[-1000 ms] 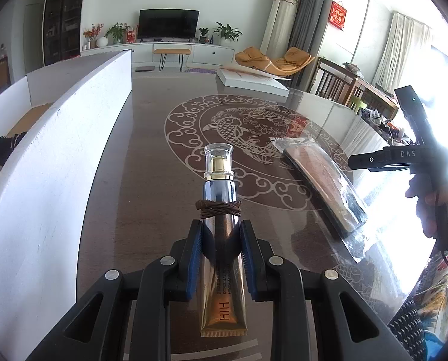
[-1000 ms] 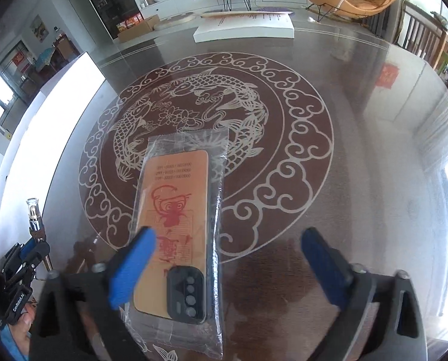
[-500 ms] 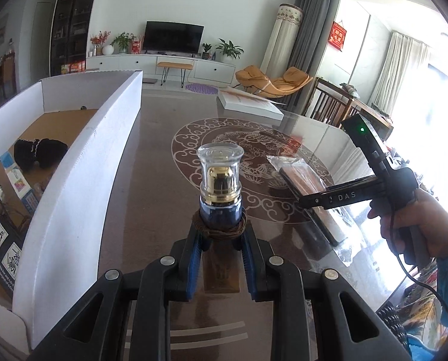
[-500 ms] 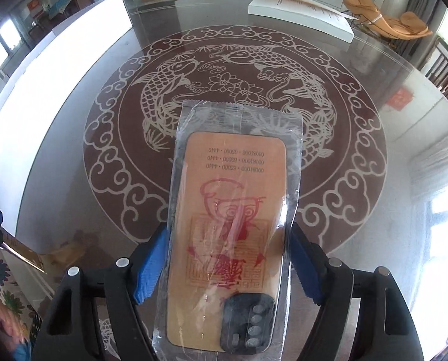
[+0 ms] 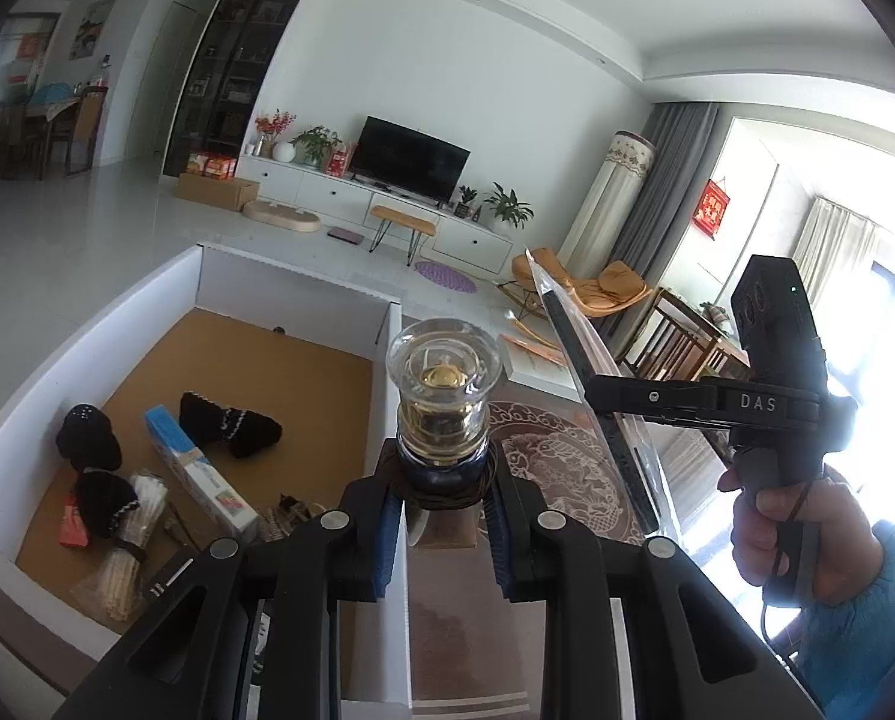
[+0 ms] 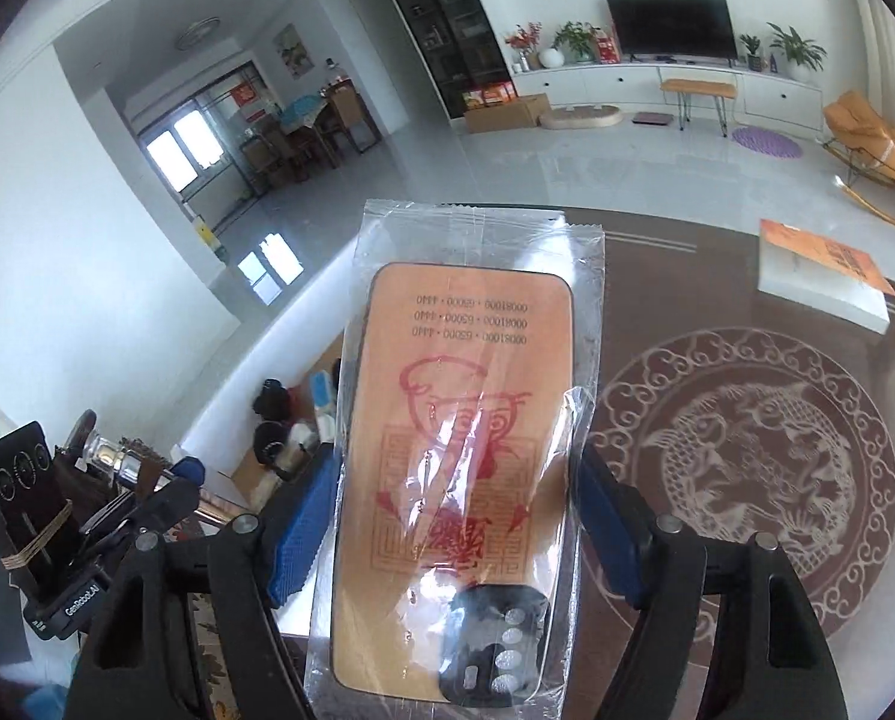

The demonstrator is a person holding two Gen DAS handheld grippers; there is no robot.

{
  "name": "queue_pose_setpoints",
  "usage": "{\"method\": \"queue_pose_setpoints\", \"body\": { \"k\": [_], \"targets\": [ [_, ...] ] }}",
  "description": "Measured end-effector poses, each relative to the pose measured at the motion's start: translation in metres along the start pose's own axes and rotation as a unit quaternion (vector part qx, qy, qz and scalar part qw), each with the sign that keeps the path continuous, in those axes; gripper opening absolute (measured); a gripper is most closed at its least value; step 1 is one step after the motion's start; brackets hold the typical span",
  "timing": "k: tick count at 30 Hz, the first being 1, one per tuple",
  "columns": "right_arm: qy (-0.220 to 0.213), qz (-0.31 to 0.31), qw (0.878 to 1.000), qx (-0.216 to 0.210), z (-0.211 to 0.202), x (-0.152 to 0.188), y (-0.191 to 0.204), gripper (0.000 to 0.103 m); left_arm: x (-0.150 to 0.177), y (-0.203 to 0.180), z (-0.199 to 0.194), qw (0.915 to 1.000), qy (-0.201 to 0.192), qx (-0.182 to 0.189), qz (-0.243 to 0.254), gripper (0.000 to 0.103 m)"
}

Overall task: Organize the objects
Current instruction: 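Carry the gold tube and bagged board into the white box and open both tools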

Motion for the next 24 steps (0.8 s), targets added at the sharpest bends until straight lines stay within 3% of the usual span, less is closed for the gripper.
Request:
{"method": "queue_pose_setpoints", "body": {
  "k": [4,8,10,11,12,17,20,22,24],
  "targets": [
    [0.012,-0.046,0.998,-0.03,0.05,-0.019,0.069,0.076,-0.004,0.066,0.019,0.9961,0.057,-0.066,-0.012,0.025],
    [0.033,-0.081,0.996,-0.024,0.117,-0.025,0.103,0.078,0.021,0.125,0.058,0.9819,0.136,-0.127,-0.038,0.03],
    [0.057,-0.086,0.994,-0.018,0.152,-0.02,0.106,0.084,0.03,0.142,0.073,0.973,0.164,-0.158,-0.038,0.051],
    [0.067,-0.086,0.994,-0.008,0.165,-0.016,0.105,0.084,0.031,0.148,0.076,0.9695,0.17,-0.173,-0.037,0.071],
    [0.072,-0.084,0.994,-0.001,0.171,-0.013,0.103,0.084,0.031,0.151,0.077,0.9678,0.169,-0.184,-0.032,0.081],
    [0.058,-0.081,0.995,0.007,0.16,-0.007,0.089,0.087,0.026,0.149,0.06,0.9652,0.131,-0.226,-0.004,0.102],
    [0.043,-0.101,0.993,0.031,0.139,-0.006,0.085,0.09,0.02,0.139,0.043,0.9591,0.097,-0.266,0.007,0.103],
    [0.039,-0.108,0.993,0.039,0.13,-0.007,0.081,0.092,0.017,0.133,0.028,0.9441,0.083,-0.319,0.018,0.103],
    [0.038,-0.113,0.992,0.041,0.116,0.0,0.081,0.092,0.012,0.122,0.016,0.9387,0.07,-0.337,0.022,0.103]
  ]
}}
Point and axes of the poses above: each gripper's, at about its wrist camera, not at the fingertips, and z roughly the way its jaws point, y to its left, x to its underside, the point moved 10 cm from there along z, roughly the way its jaws point, and after that the axes turned 4 degrees about y, right-handed, at the moved point
